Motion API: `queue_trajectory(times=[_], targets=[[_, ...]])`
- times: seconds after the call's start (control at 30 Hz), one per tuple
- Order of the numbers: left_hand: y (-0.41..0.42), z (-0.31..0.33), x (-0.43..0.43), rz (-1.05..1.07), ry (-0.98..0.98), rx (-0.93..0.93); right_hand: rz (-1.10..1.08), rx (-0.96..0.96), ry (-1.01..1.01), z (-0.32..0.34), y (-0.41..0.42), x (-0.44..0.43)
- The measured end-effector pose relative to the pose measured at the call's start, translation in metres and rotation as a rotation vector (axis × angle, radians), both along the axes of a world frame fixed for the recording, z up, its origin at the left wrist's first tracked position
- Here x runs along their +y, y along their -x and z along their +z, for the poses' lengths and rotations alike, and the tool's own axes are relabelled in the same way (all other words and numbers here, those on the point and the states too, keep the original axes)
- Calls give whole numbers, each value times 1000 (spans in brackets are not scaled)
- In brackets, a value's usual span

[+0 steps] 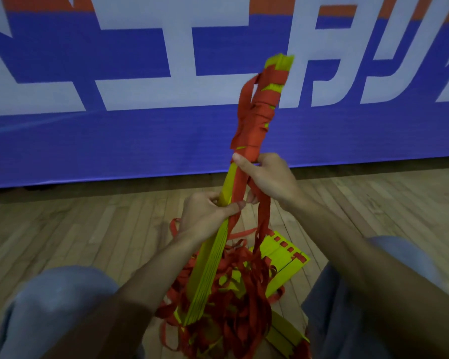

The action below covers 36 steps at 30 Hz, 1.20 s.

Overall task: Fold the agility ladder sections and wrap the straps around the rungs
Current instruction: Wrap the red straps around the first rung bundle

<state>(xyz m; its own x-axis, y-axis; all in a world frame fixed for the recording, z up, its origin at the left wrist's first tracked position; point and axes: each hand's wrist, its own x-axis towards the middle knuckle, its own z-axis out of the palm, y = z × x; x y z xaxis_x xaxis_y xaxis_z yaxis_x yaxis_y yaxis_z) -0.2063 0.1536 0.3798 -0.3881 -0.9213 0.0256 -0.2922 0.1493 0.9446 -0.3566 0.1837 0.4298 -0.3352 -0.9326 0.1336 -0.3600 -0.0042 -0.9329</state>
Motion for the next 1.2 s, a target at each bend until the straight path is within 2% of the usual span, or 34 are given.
queue_trajectory(times=[0.1,0.2,0.3,0.43,0.6,0.67,0.77,0.9,1.0,1.2], targets=[[2,1,1,-26,76,-108,-44,-87,-35,-2,3,-1],[5,7,2,-67,96,-59,-91,-216,3,3,9,-3],[4,14,-1,-114,17,37,-111,-360,71,5,19,-6],[-4,26,-6,-213,-117,154,15,-517,152,5,28,-6],[-5,29,3,-461,-325,278,226,-668,274,12,28,5],[-5,29,7,-536,-349,297,294,-729,298,14,28,9],[-4,26,8,-582,-271,263,341,-738,310,14,28,13],[-2,18,13,-739,-519,417,383,-745,305,16,23,15],[-2,23,15,-795,-519,419,420,-689,297,19,26,14],[-5,28,13,-461,-244,259,270,-439,293,15,35,4]])
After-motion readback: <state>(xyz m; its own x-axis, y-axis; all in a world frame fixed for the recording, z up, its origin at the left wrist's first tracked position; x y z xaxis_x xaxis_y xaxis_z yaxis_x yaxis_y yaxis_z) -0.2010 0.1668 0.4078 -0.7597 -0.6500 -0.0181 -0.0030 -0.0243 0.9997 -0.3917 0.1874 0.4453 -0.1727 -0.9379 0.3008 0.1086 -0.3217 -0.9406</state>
